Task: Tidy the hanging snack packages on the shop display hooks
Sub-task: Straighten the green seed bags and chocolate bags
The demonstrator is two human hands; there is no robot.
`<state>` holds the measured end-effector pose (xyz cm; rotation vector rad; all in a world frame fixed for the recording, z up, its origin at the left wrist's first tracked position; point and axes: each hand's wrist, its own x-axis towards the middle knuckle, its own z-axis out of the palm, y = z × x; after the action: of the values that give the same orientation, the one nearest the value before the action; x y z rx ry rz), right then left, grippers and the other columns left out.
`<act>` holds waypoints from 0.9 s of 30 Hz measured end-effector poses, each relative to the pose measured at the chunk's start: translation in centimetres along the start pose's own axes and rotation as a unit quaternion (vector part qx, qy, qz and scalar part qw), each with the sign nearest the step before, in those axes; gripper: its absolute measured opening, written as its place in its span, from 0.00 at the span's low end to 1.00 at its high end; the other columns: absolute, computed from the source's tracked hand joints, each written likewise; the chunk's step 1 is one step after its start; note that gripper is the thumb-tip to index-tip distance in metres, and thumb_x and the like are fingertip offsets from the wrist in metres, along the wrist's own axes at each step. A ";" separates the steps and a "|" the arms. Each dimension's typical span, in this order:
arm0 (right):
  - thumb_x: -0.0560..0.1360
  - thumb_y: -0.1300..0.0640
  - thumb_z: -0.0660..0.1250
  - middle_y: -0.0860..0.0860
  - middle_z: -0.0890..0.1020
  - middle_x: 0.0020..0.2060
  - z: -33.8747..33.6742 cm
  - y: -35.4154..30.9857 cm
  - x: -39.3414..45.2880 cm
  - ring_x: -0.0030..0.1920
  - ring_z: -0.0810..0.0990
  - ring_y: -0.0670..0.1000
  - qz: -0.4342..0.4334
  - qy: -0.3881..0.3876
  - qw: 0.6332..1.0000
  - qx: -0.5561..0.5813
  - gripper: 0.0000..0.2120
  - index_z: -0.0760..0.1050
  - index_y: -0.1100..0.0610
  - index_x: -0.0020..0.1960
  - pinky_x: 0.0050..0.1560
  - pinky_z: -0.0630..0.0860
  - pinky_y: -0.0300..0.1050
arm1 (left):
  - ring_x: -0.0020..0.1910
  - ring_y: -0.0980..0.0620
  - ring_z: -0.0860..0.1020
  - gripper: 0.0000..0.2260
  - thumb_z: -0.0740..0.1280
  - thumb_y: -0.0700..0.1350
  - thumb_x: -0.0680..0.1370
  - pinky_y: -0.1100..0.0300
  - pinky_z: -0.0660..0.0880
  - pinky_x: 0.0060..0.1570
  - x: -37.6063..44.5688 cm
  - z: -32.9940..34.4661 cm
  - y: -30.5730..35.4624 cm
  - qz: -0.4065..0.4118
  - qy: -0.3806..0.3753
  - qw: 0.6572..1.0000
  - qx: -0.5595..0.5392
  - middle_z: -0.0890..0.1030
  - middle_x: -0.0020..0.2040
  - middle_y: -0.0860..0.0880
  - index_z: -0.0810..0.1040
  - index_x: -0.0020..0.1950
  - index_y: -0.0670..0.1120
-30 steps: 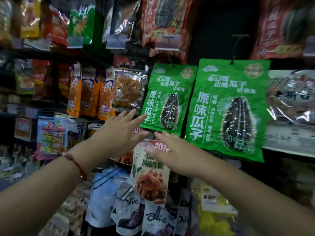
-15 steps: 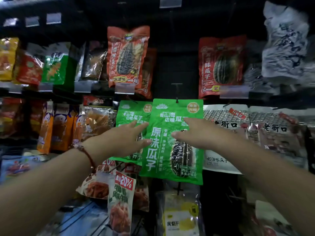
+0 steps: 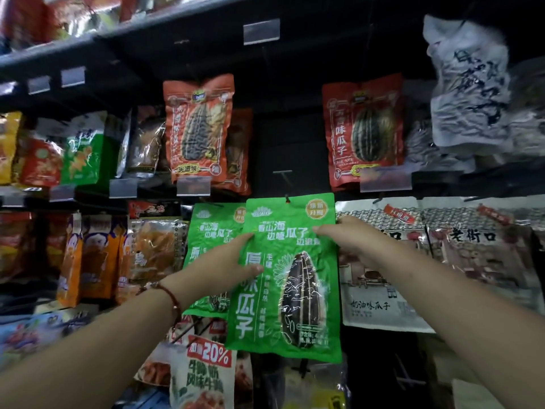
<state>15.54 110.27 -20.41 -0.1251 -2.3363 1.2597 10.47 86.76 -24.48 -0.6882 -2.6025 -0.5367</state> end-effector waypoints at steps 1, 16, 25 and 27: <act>0.77 0.48 0.69 0.53 0.82 0.45 0.0 0.1 0.2 0.41 0.80 0.53 -0.003 0.001 1.000 0.016 0.12 0.76 0.57 0.52 0.40 0.75 0.44 | 0.36 0.58 0.80 0.36 0.67 0.59 0.78 0.61 0.79 0.38 0.0 0.1 0.0 -0.006 0.011 1.000 -0.028 0.79 0.63 0.48 0.52 0.81 0.56; 0.67 0.44 0.79 0.50 0.85 0.51 0.1 -0.7 -1.2 0.49 0.85 0.54 -0.128 0.040 0.976 0.172 0.30 0.73 0.52 0.63 0.55 0.81 0.58 | 0.52 0.48 0.84 0.55 0.77 0.58 0.61 0.49 0.82 0.52 -2.4 -0.3 0.6 -0.020 -0.011 0.972 -0.235 0.74 0.71 0.38 0.44 0.78 0.68; 0.67 0.45 0.79 0.54 0.86 0.50 3.2 0.1 -3.4 0.47 0.86 0.56 -0.114 -0.040 0.976 0.182 0.31 0.75 0.59 0.64 0.56 0.82 0.57 | 0.54 0.52 0.76 0.45 0.69 0.62 0.73 0.46 0.71 0.65 -5.3 0.0 -0.9 -0.094 -0.013 0.952 -0.291 0.71 0.74 0.43 0.50 0.82 0.49; 0.70 0.49 0.77 0.54 0.87 0.47 4.1 0.3 -3.3 0.43 0.87 0.54 -0.102 -0.044 0.970 0.214 0.26 0.75 0.60 0.62 0.50 0.84 0.51 | 0.50 0.53 0.76 0.40 0.69 0.62 0.74 0.48 0.74 0.61 -5.3 0.0 -1.7 -0.109 0.025 0.940 -0.324 0.76 0.67 0.44 0.59 0.79 0.47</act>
<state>16.58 106.34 -23.77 0.3122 -2.0262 1.6509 13.82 83.40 -27.33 -0.5559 -2.4508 -1.4958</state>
